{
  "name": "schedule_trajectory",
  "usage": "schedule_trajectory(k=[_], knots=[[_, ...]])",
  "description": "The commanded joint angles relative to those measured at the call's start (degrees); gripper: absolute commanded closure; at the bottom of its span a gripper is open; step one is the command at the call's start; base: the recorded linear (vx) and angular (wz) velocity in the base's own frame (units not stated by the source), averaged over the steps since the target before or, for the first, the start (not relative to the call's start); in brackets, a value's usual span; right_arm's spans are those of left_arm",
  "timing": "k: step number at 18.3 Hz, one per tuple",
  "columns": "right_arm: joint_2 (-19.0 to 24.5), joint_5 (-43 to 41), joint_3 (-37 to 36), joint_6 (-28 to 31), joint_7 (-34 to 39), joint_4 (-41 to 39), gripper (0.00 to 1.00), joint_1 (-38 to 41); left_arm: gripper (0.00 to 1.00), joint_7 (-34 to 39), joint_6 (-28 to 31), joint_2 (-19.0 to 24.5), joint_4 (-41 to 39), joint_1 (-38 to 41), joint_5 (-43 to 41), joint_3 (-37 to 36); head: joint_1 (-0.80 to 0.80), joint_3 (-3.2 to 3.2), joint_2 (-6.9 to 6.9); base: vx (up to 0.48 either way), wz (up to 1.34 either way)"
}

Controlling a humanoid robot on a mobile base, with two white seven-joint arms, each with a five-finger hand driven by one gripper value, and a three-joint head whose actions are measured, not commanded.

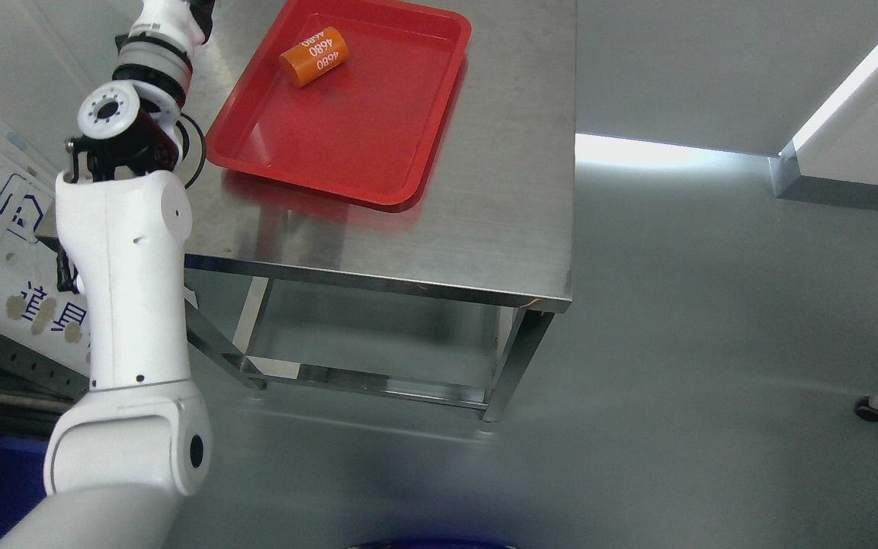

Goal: Grab orange capacitor from left shelf to right desk

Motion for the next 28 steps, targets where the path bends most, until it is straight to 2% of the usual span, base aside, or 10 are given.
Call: schedule_trajectory(k=[1,2,5,12,18,22,28], knots=[[-1.0,0.0,-0.6,0.0,0.0,-1.9,0.00,0.8,0.00,10.0,0.2,0.2,-17.9,9.1,-0.8,2.9,0.00,0.00,0.00,0.000,0.00],[-1.0,0.0,-0.6,0.0,0.0,-1.9,0.00,0.8,0.00,13.0,0.2,0.2,-20.0,10.5,-1.0,1.2,0.00,0.00,0.00,0.000,0.00],[-1.0,0.0,-0.6,0.0,0.0,-1.9,0.00,0.8,0.00,13.4,-0.4,0.2,-20.4,12.7,-1.1,-0.9,0.00,0.00,0.00,0.000,0.00],[-1.0,0.0,-0.6,0.0,0.0,-1.9,0.00,0.8,0.00,6.0,-6.0,1.2,-20.3,17.0,-1.1,-1.0,0.00,0.00,0.00,0.000,0.00],[-1.0,0.0,-0.6,0.0,0.0,-1.9,0.00,0.8,0.00,5.4,-5.7,1.4,-20.4,20.9,-1.4,-3.9,0.00,0.00,0.00,0.000,0.00],[-1.0,0.0,-0.6,0.0,0.0,-1.9,0.00,0.8,0.00,5.5,-5.8,4.3,-20.4,23.7,-3.4,-3.4,0.00,0.00,0.00,0.000,0.00],[-1.0,0.0,-0.6,0.0,0.0,-1.9,0.00,0.8,0.00,5.5,-5.8,6.6,-20.4,24.4,-3.5,-2.1,0.00,0.00,0.00,0.000,0.00]])
